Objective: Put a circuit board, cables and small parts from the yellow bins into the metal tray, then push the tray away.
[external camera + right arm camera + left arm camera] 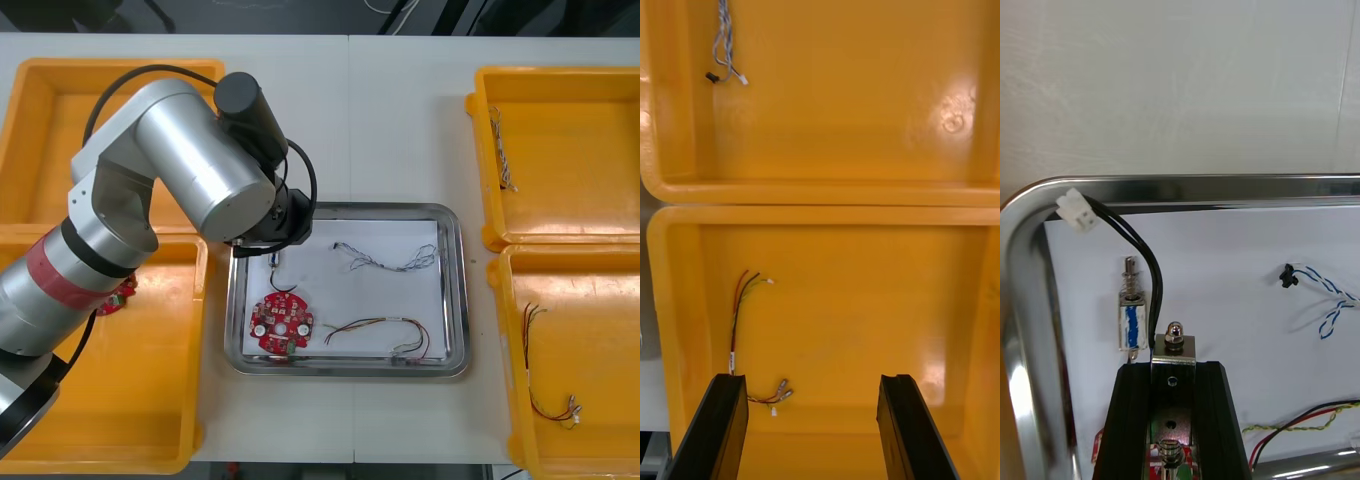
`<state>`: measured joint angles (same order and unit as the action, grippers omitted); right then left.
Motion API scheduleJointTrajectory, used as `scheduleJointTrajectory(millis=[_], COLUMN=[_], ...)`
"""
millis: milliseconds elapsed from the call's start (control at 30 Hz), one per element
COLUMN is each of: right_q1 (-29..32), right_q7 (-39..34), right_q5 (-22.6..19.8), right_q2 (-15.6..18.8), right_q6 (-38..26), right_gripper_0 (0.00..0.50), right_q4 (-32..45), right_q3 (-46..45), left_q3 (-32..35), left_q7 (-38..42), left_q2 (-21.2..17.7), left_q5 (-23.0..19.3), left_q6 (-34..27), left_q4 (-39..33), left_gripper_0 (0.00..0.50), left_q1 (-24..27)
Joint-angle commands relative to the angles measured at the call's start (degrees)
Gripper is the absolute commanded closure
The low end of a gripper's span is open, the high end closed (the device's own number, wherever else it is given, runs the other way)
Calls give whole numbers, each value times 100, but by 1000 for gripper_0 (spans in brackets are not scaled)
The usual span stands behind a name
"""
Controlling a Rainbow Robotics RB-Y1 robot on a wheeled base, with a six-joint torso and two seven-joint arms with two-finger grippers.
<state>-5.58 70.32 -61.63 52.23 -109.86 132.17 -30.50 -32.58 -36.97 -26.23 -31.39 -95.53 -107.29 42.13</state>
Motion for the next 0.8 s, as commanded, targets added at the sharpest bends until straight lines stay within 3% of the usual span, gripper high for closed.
scheduleJointTrajectory(millis=[33,400,733,767,800], right_q1=[276,347,347,347,347], right_q7=[132,167,167,158,140], right_q5=[54,19,63,54,54], right_q2=[174,130,33,33,33], right_q6=[-14,-14,-14,-14,-14], right_gripper_0=[0,0,0,0,0], right_q4=[-113,-341,-341,-341,-341], right_q3=[-149,-131,-96,-87,-87], left_q3=[-442,-1101,-1233,-1259,-1259], left_q7=[94,366,498,524,533], left_q2=[101,101,101,101,101], left_q5=[72,142,301,336,336], left_q6=[404,1168,1309,1309,1309], left_q4=[191,551,648,639,639], left_gripper_0=[500,500,500,495,460], left_q1=[322,322,322,322,322])
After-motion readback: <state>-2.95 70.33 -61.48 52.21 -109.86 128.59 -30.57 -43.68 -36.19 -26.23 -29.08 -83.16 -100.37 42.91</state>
